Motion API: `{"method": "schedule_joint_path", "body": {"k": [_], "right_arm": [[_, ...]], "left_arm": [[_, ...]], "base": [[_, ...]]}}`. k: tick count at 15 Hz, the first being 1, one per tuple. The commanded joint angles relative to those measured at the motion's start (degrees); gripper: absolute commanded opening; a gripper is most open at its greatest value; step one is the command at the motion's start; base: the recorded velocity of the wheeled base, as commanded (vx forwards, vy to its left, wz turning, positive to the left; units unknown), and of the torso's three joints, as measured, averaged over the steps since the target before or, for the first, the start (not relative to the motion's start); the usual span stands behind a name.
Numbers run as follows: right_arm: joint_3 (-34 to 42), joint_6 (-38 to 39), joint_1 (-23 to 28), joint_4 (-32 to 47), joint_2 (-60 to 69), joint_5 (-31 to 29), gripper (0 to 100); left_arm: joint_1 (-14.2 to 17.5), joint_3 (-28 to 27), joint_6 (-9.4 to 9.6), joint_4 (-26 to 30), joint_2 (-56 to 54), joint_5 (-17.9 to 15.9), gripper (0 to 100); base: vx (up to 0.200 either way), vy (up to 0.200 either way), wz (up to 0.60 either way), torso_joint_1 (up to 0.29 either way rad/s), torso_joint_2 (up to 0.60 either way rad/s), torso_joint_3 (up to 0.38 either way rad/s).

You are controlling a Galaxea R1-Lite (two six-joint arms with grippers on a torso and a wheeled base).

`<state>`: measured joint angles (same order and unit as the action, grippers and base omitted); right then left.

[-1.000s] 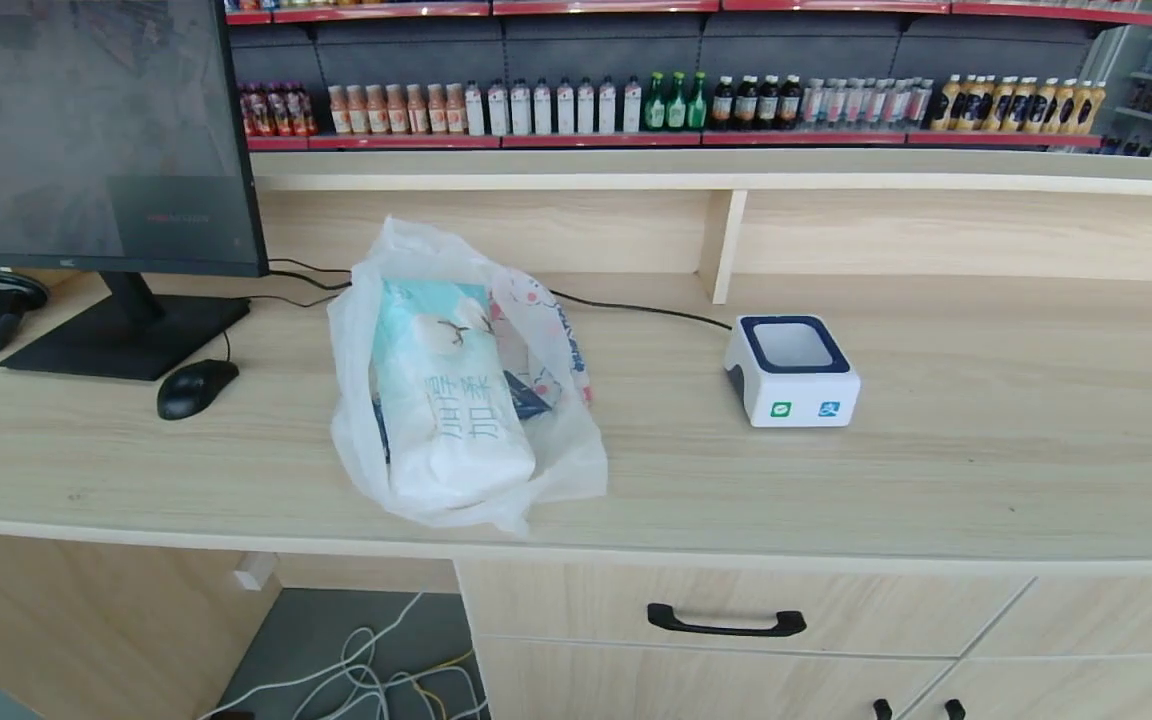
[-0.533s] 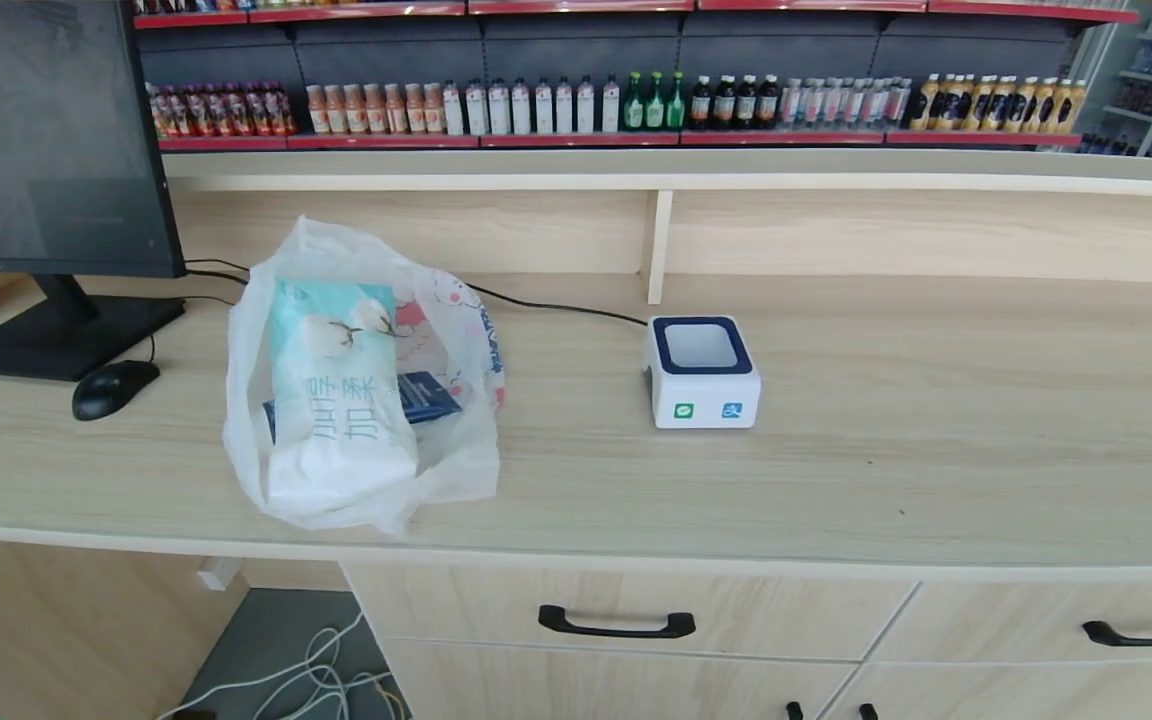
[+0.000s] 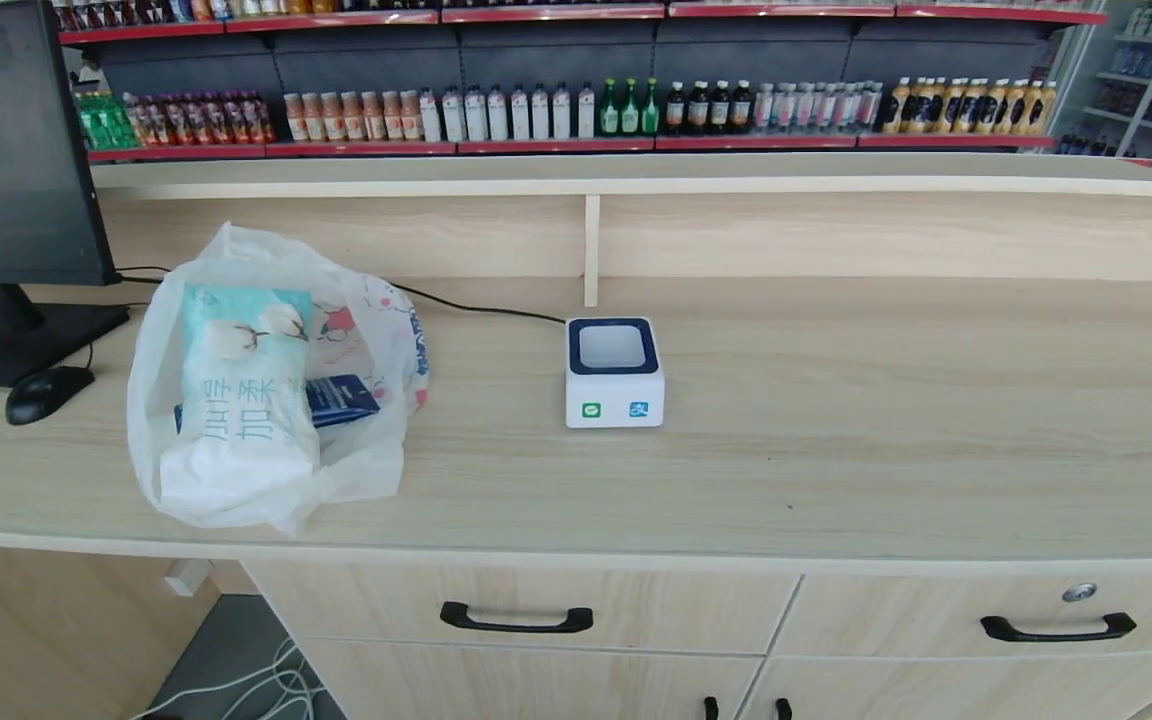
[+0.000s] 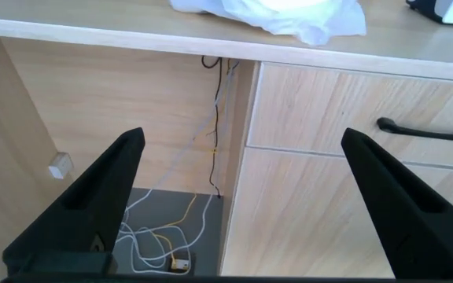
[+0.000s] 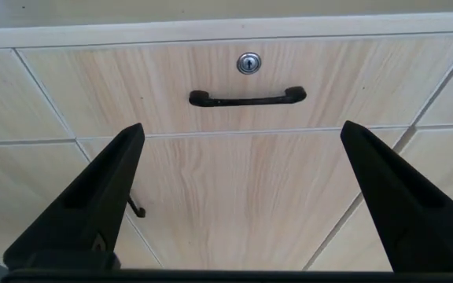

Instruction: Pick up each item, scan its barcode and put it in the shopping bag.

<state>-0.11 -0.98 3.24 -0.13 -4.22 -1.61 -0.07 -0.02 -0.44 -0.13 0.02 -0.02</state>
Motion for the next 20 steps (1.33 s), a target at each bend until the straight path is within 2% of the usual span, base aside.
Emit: {"method": "schedule_joint_path", "body": {"k": [1, 16, 20], "right_arm": [[0.02, -0.08, 0.01, -0.13, -0.26, 0.03, 100], [0.02, 1.41, 0.01, -0.13, -0.26, 0.03, 100], [0.02, 1.68, 0.01, -0.13, -0.26, -0.06, 100]], "left_arm": [[-0.01, 0.02, -0.09, 0.13, -0.02, 0.02, 100], [-0.01, 0.02, -0.18, -0.04, -0.02, 0.02, 100], [-0.01, 0.02, 0.18, 0.05, -0.02, 0.02, 100]], "base": [[-0.2, 0.0, 0.0, -0.032, 0.0, 0.002], [-0.2, 0.0, 0.0, 0.004, 0.01, 0.0], [0.0, 0.0, 0.0, 0.0, 0.0, 0.0]]}}
